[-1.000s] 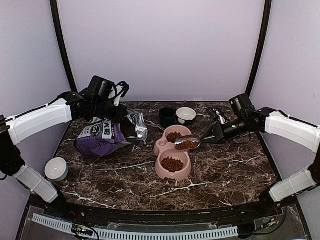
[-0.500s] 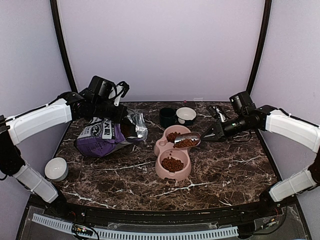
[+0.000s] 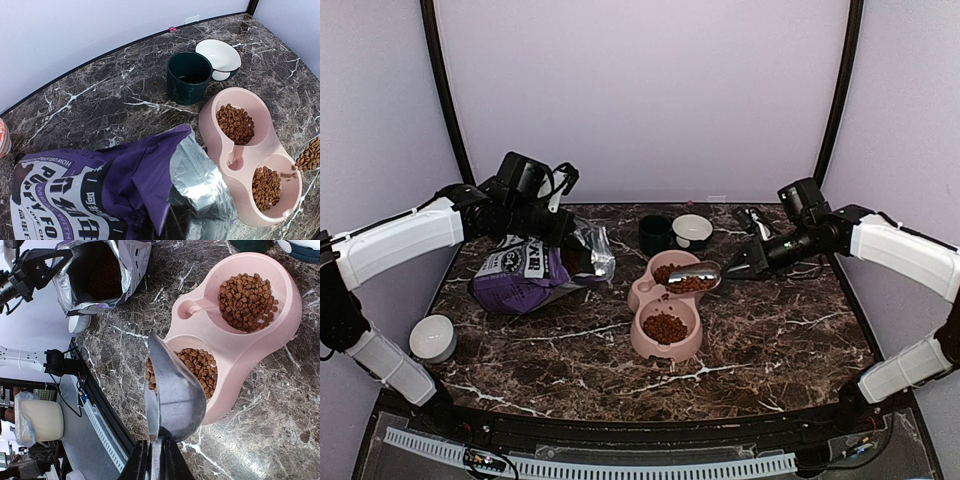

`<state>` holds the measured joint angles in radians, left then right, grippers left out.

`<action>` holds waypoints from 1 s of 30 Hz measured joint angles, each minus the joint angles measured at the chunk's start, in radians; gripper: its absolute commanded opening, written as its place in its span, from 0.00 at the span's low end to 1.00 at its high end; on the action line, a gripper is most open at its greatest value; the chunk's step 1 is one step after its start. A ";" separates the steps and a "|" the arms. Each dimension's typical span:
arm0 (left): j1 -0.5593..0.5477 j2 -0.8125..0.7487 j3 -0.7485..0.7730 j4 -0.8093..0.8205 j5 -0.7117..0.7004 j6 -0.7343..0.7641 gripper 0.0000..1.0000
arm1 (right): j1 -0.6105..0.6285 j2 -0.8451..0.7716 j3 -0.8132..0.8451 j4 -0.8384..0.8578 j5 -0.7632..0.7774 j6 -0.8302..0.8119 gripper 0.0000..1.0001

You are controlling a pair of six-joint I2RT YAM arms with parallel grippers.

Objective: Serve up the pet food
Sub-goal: Place the pet food in the pet food bowl.

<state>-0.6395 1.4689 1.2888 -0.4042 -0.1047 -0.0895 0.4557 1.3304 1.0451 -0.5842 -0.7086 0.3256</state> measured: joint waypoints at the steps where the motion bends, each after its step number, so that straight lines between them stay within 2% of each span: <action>1: 0.000 -0.001 0.000 0.000 0.000 0.000 0.00 | 0.000 0.000 0.003 -0.003 0.000 -0.002 0.00; 30: 0.000 -0.009 -0.002 -0.001 -0.008 0.000 0.00 | 0.000 -0.017 0.047 -0.096 0.035 -0.037 0.00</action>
<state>-0.6395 1.4597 1.2873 -0.4049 -0.1127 -0.0891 0.4557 1.3136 1.0920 -0.6800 -0.6731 0.2882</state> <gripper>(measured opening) 0.007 0.105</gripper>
